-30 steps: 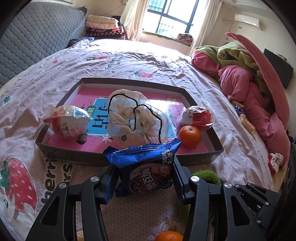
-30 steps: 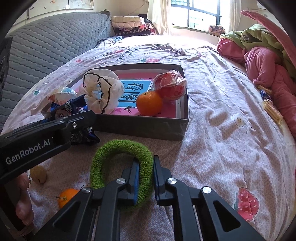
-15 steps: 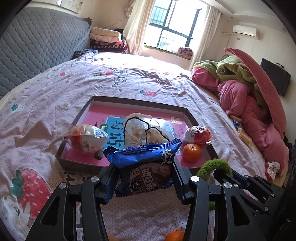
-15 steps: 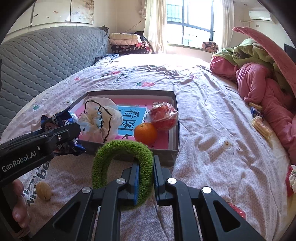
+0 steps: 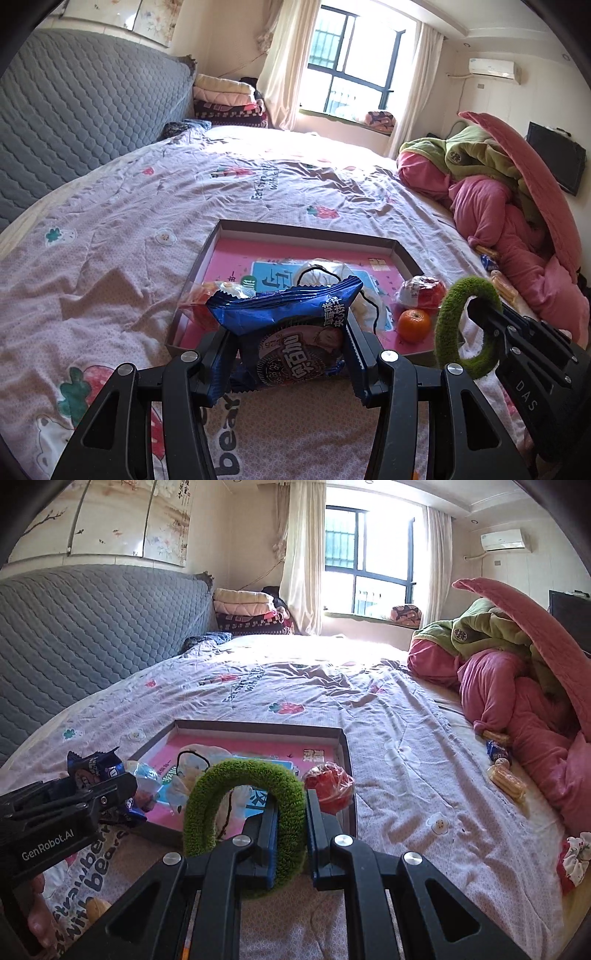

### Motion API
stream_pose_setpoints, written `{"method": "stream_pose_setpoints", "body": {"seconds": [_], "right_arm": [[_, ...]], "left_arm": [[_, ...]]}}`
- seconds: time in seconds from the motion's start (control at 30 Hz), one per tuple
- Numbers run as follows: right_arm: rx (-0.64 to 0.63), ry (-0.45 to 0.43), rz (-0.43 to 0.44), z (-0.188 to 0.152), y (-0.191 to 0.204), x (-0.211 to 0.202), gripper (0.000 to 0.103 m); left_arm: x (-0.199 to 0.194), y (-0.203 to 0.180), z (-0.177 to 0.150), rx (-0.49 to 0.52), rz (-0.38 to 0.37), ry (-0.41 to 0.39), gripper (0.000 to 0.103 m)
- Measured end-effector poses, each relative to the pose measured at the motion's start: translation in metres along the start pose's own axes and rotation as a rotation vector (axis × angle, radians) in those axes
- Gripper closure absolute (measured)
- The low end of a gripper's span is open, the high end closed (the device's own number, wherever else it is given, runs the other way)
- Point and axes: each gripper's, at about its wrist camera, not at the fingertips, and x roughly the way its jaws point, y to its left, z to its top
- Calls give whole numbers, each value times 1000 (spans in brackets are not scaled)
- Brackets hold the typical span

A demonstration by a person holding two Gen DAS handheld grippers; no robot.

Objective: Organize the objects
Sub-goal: 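Lift packet with left tool toward tray while right tool lifts green ring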

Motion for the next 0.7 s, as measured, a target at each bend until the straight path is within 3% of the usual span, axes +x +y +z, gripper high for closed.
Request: {"method": "stream_pose_setpoints", "body": {"seconds": [0.33,0.7], "right_arm": [[9,-86,-10,16,3,-3,90],[35,-118,-5,28,0,0,90]], "left_arm": [[-6,21,17,1,45,-57,49],[-3,27,35,-8,79,-89,49]]}}
